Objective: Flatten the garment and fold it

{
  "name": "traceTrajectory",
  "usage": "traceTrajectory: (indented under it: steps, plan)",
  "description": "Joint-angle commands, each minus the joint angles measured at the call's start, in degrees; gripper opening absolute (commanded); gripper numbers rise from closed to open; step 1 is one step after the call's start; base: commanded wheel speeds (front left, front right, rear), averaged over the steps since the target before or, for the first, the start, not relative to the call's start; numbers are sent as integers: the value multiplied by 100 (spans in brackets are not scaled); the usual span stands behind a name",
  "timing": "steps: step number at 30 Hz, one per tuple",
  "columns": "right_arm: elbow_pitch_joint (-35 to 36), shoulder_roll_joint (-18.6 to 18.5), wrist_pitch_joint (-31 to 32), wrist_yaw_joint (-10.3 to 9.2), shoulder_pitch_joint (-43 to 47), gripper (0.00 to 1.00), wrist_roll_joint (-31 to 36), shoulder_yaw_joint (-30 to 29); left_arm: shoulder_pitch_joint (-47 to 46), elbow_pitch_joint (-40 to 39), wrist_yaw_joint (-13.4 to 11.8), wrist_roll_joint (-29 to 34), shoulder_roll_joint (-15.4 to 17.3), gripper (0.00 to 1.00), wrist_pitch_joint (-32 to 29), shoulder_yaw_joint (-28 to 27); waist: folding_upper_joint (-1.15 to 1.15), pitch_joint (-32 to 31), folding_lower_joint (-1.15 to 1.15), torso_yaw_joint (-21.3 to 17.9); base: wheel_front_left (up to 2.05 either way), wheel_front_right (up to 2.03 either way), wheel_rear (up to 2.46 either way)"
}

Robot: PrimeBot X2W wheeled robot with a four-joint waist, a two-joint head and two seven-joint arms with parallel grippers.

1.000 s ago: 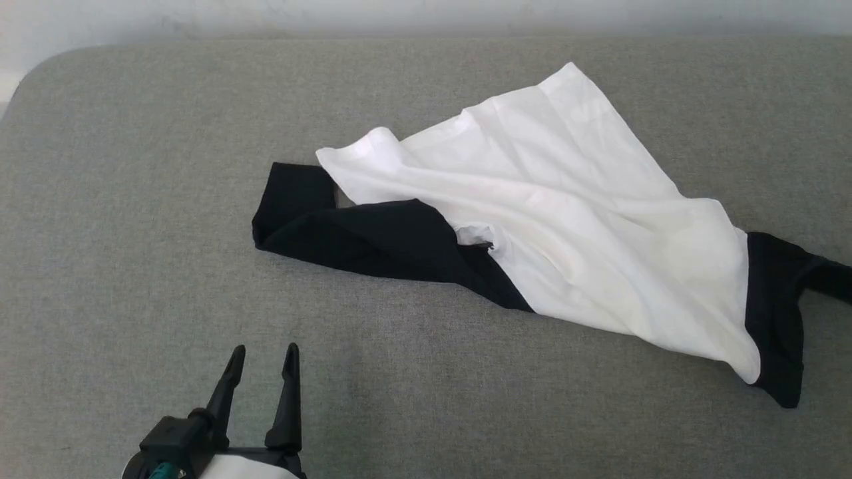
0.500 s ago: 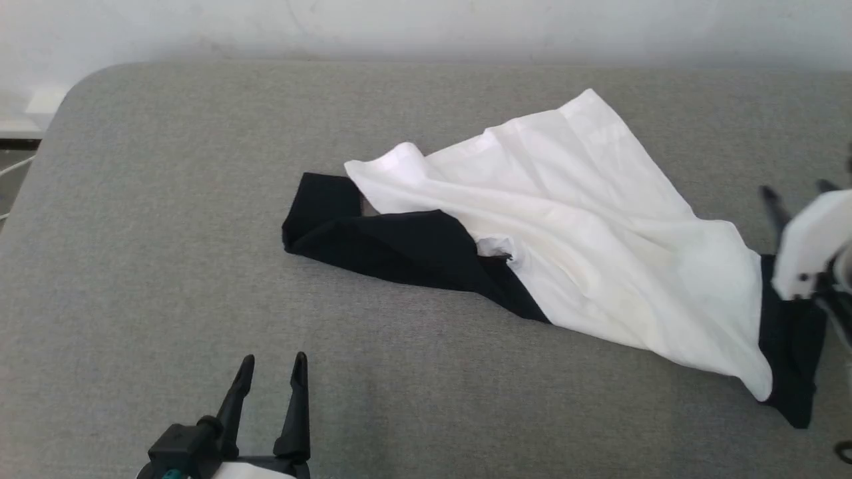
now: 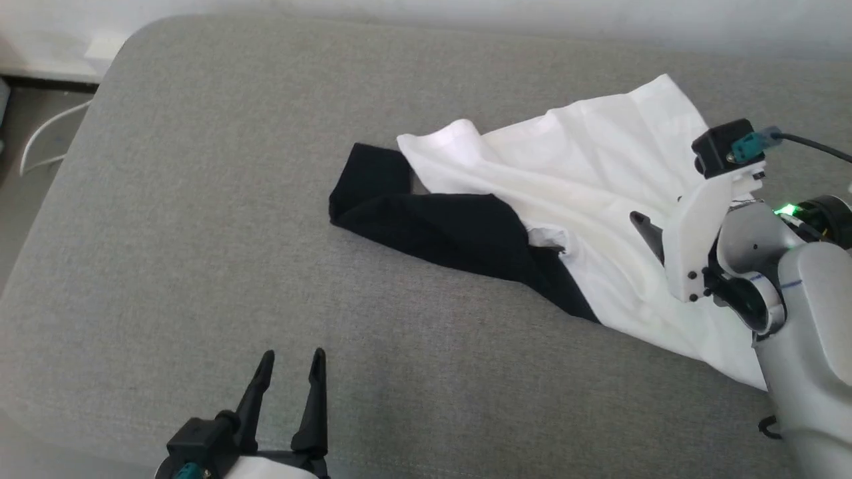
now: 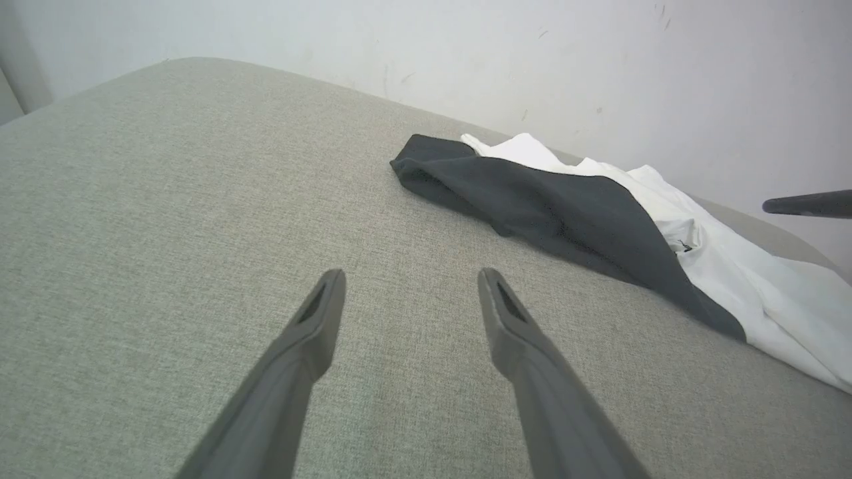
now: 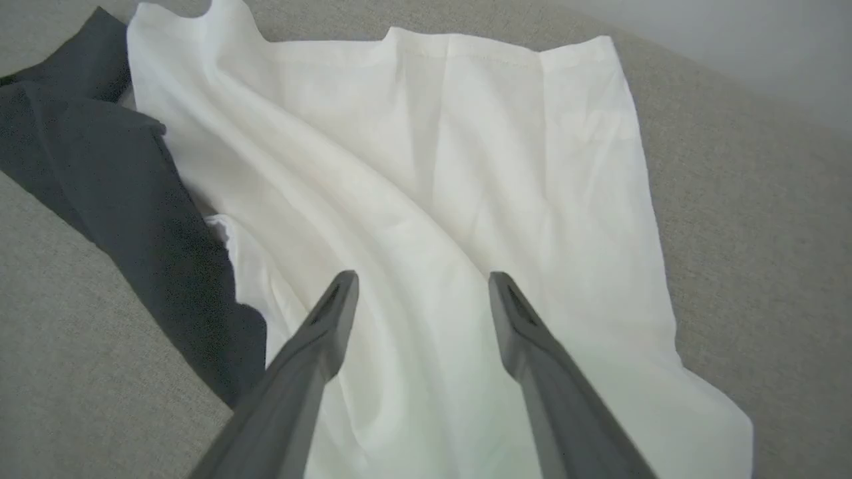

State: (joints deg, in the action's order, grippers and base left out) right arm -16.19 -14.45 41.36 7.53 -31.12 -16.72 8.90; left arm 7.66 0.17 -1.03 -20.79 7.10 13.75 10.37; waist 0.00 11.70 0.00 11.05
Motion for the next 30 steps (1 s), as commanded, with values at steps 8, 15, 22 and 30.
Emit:
traceTrajectory:
  steps: [8,15,22,30]
  plan:
    - [-1307,87,-23,-4,-474,100,478,30,-243,172,139,-52,-65,100,82,49,0,333,0,344,0,0,0]
    - [-1760,97,-224,-4,-691,0,451,108,-362,227,173,-17,-56,100,100,61,0,362,0,354,0,0,0]
    - [-1815,-204,-996,-4,-1177,0,744,-295,-392,255,228,7,-74,100,109,147,0,377,0,415,0,0,0]
    - [-2311,52,-1631,-4,-1397,100,1497,-934,-453,333,277,3,-102,100,116,182,0,440,0,438,0,0,0]
